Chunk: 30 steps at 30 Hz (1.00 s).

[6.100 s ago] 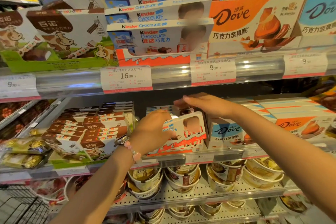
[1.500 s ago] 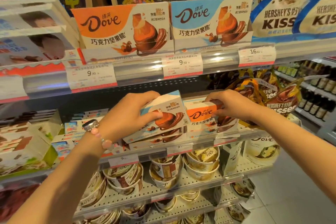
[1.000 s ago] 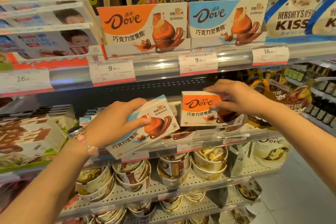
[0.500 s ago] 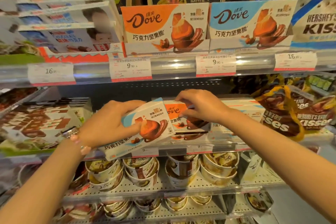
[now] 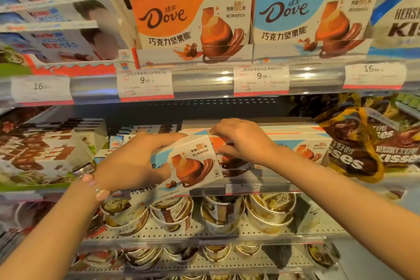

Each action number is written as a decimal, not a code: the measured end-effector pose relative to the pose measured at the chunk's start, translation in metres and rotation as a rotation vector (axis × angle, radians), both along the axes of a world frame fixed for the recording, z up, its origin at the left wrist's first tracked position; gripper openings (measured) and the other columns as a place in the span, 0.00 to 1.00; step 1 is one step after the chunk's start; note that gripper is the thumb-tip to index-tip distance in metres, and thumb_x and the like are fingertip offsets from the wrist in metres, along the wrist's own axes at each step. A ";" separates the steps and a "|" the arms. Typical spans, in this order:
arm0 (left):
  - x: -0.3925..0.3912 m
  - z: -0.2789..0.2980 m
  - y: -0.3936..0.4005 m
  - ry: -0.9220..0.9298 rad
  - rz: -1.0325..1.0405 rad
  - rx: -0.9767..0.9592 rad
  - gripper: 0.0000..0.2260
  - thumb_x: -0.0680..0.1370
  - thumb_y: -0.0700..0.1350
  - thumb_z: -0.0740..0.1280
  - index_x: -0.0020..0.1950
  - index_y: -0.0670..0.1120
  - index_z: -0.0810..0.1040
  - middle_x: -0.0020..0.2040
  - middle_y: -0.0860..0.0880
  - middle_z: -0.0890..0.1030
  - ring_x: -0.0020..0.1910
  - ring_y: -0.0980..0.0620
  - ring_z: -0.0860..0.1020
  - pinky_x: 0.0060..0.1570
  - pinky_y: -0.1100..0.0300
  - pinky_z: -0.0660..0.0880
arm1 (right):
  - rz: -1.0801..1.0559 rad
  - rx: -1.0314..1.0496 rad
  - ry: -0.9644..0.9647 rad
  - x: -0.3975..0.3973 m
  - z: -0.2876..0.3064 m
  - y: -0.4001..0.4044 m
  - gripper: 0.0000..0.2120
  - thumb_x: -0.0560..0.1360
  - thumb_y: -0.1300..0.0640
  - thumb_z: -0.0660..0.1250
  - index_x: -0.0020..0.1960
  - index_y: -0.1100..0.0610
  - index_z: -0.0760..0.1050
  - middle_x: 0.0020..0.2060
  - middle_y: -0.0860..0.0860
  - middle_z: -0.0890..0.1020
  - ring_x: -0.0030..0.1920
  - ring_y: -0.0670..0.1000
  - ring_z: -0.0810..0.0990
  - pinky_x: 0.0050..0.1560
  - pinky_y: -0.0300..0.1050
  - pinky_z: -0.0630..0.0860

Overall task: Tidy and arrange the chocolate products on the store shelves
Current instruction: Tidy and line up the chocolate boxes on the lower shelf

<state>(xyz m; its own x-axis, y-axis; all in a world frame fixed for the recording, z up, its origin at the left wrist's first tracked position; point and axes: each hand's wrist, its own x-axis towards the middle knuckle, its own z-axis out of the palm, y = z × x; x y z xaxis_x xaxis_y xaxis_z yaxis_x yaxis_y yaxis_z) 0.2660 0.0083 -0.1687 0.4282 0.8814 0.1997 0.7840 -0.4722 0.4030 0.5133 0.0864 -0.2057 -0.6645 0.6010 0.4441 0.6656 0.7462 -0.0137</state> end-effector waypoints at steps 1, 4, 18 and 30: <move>0.002 0.001 -0.001 0.003 -0.001 0.003 0.34 0.68 0.42 0.71 0.53 0.81 0.64 0.49 0.68 0.78 0.48 0.61 0.77 0.42 0.57 0.79 | -0.003 -0.009 0.002 0.001 -0.003 0.001 0.19 0.71 0.48 0.72 0.58 0.55 0.76 0.51 0.51 0.81 0.52 0.52 0.78 0.46 0.45 0.73; 0.008 0.004 -0.003 0.004 -0.010 -0.027 0.34 0.67 0.39 0.72 0.55 0.77 0.68 0.52 0.69 0.77 0.51 0.64 0.76 0.46 0.59 0.78 | 0.001 -0.046 -0.001 0.003 -0.005 0.001 0.19 0.71 0.47 0.71 0.58 0.55 0.75 0.53 0.51 0.80 0.54 0.52 0.76 0.48 0.45 0.72; 0.015 -0.004 -0.009 -0.018 -0.084 -0.068 0.29 0.69 0.42 0.71 0.67 0.60 0.70 0.56 0.57 0.80 0.52 0.54 0.78 0.46 0.49 0.78 | 0.098 -0.114 0.002 -0.001 -0.012 0.000 0.11 0.71 0.54 0.71 0.51 0.57 0.76 0.54 0.53 0.75 0.51 0.49 0.69 0.47 0.41 0.64; 0.059 -0.003 0.012 -0.166 0.002 -0.213 0.21 0.67 0.43 0.76 0.48 0.58 0.67 0.44 0.53 0.82 0.46 0.56 0.81 0.48 0.52 0.80 | 0.091 -0.616 0.092 0.043 0.044 -0.028 0.24 0.74 0.55 0.70 0.68 0.52 0.70 0.60 0.45 0.78 0.58 0.40 0.75 0.58 0.35 0.73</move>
<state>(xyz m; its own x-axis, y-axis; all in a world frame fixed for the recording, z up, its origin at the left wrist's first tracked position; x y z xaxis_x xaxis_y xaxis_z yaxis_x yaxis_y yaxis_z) 0.3246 0.0205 -0.1721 0.4034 0.9117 0.0774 0.6998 -0.3619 0.6159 0.5561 0.0583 -0.1615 -0.7006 0.7076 0.0916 0.5756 0.6364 -0.5135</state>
